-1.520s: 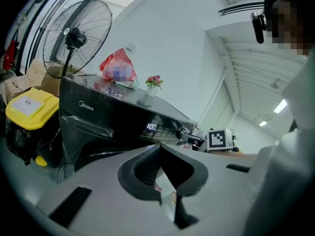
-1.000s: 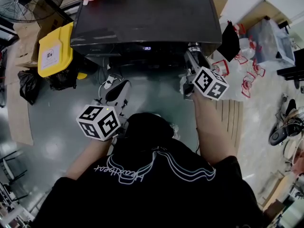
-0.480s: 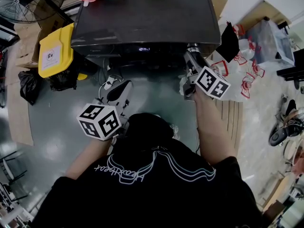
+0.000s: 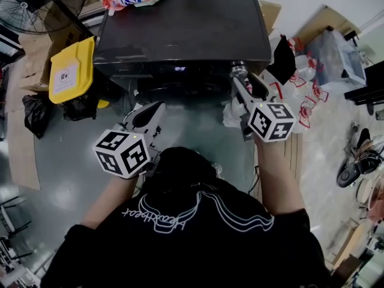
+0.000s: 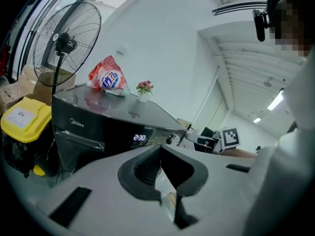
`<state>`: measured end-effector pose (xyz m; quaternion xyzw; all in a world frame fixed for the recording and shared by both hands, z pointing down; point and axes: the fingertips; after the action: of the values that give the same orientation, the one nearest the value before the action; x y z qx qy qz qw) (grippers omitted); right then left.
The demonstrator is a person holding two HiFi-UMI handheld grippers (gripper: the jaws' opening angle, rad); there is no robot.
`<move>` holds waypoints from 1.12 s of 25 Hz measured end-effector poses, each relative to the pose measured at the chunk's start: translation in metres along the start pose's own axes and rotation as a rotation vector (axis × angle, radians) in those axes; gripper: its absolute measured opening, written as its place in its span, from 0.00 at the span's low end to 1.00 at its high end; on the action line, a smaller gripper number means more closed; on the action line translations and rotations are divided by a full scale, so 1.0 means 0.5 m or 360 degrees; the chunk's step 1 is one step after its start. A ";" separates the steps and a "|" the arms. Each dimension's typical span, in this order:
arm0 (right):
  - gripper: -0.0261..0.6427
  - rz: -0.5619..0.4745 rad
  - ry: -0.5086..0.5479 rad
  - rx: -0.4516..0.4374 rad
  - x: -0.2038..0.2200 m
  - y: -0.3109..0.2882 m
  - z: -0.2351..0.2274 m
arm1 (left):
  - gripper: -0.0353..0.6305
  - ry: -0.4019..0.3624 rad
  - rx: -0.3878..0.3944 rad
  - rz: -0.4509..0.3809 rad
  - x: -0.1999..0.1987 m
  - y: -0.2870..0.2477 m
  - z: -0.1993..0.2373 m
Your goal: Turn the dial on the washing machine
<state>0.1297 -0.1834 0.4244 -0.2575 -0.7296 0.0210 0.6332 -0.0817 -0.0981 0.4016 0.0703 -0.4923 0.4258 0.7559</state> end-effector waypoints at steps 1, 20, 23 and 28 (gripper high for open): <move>0.32 -0.0012 0.0057 -0.0048 -0.016 0.017 0.021 | 0.06 -0.0011 0.0019 -0.0019 -0.014 0.003 -0.007; 0.05 -0.0263 0.0224 -0.0590 -0.217 0.273 0.263 | 0.06 -0.0434 0.0442 -0.0214 -0.217 0.088 -0.248; 0.05 -0.0300 0.0229 -0.0619 -0.240 0.286 0.273 | 0.06 -0.0489 0.0503 -0.0220 -0.236 0.092 -0.275; 0.05 -0.0371 0.0252 -0.0615 -0.270 0.299 0.277 | 0.06 -0.0527 0.0529 -0.0239 -0.250 0.089 -0.289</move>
<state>0.0613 -0.0675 0.2203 -0.2889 -0.6930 -0.2125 0.6254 -0.0337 -0.0660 0.2139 0.2991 -0.5260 0.4262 0.6725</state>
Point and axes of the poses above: the fingertips, and each gripper's own axes: y backward along the fingers, z to its left, x out of its underside, and after that the axes turned 8 degrees about x, right-handed
